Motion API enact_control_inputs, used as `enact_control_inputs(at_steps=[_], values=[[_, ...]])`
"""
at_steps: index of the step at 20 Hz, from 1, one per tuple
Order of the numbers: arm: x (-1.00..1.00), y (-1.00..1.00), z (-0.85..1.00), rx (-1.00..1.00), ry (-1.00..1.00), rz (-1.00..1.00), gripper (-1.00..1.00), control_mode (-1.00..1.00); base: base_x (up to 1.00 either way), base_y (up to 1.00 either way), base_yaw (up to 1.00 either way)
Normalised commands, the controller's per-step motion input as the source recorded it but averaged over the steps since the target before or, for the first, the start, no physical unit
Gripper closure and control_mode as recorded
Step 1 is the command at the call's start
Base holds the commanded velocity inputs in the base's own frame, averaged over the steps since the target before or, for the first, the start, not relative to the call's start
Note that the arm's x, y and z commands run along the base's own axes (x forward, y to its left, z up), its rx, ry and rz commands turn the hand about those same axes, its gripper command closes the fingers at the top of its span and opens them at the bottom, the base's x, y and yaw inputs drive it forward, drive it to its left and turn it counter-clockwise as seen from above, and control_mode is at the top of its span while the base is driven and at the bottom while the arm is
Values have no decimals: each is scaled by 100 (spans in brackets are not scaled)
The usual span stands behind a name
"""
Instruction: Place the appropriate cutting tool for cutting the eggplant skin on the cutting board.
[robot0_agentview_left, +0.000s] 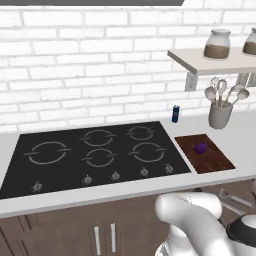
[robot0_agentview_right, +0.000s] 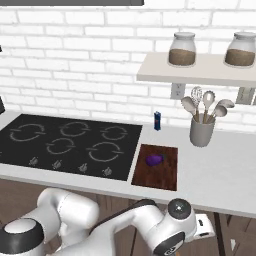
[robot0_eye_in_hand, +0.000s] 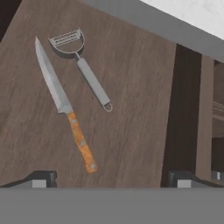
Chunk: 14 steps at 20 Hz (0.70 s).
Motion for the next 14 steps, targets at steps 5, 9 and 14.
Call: enact_control_inputs(at_steps=[5, 9, 14], values=[[43, 5, 7, 4, 2, 0, -100, -100, 0, 0, 0], [15, 0, -7, 6, 0, 0, -100, -100, 0, 0, 0], [5, 0, -30, 8, 0, 0, -100, -100, 0, 0, 0]])
